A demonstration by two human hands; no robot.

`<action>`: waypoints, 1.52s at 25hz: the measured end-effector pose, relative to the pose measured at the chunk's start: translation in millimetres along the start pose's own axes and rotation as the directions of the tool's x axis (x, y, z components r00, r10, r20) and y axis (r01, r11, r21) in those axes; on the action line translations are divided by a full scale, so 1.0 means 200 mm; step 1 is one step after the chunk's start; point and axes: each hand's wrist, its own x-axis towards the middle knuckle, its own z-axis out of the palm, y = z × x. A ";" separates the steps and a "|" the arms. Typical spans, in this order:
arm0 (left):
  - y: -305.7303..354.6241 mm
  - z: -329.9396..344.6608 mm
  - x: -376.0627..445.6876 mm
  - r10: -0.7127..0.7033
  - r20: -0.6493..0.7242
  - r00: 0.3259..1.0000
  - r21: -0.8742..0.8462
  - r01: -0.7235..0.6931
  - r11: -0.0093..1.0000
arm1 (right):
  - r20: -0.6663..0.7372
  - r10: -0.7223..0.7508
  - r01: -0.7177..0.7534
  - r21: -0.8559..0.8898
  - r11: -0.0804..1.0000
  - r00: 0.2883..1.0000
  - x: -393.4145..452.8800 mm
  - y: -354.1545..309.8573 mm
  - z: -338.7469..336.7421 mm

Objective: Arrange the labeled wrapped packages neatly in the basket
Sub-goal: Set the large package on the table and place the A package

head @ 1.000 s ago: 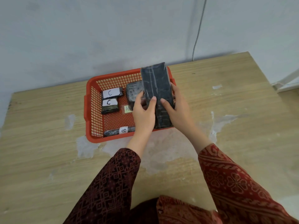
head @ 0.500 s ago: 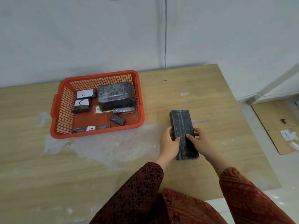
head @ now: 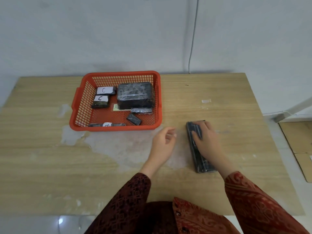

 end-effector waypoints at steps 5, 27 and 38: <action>-0.07 -0.60 0.07 0.265 -0.281 0.922 0.244 -0.199 0.949 | 0.092 -0.327 0.324 0.049 0.945 0.941 0.21 -0.45 0.24; -0.68 -1.41 0.37 0.427 -0.247 0.870 0.416 -0.303 0.858 | 0.195 0.051 0.023 -0.358 0.933 0.979 0.66 -0.80 0.71; -0.71 -1.43 0.38 0.490 -0.231 0.840 0.421 -0.368 0.829 | 0.548 0.159 -0.396 0.347 0.850 0.821 0.70 -1.10 0.91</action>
